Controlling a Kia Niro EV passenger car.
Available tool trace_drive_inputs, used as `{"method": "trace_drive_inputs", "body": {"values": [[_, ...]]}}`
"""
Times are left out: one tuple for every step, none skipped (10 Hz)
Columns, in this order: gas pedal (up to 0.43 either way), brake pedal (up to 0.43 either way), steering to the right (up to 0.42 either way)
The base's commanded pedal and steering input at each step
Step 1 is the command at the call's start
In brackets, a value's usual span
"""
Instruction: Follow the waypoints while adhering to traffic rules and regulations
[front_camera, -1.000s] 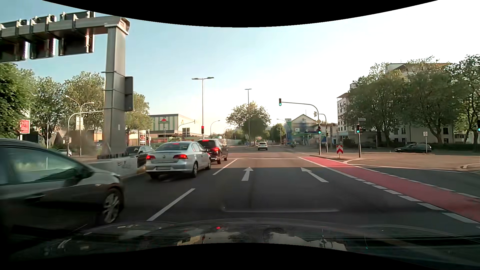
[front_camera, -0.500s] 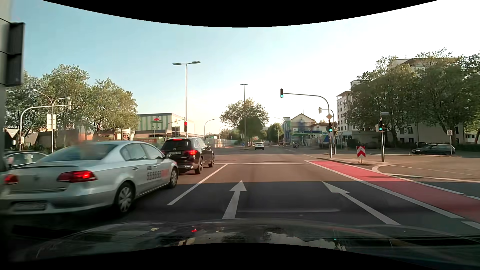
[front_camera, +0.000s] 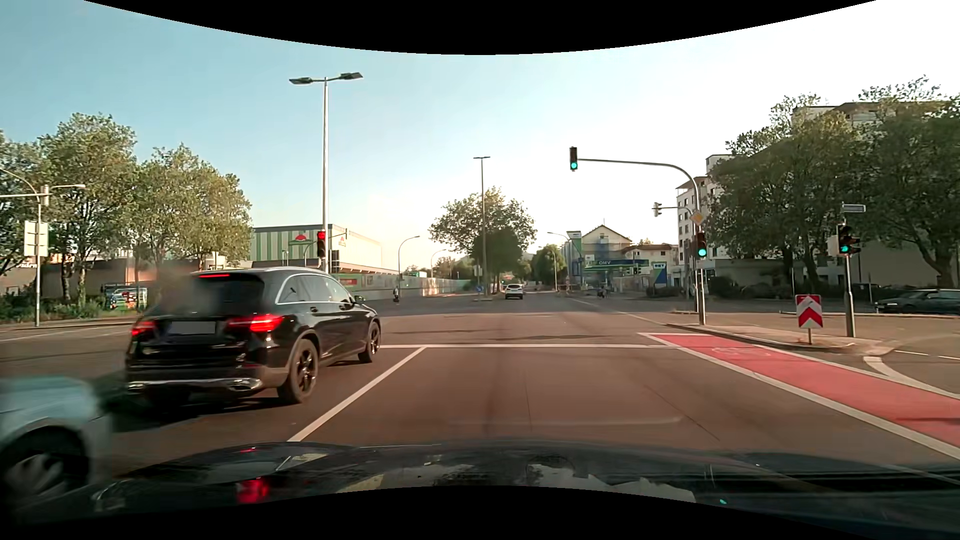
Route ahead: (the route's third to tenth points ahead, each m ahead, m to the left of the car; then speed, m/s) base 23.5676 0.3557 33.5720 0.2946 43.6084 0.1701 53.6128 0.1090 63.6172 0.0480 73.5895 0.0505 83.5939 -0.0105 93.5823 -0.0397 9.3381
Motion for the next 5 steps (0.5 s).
{"method": "trace_drive_inputs", "body": {"values": [[0.059,0.0,0.005],[0.059,0.0,0.005],[0.079,0.0,0.005],[0.087,0.0,0.005],[0.087,0.0,0.005]]}}
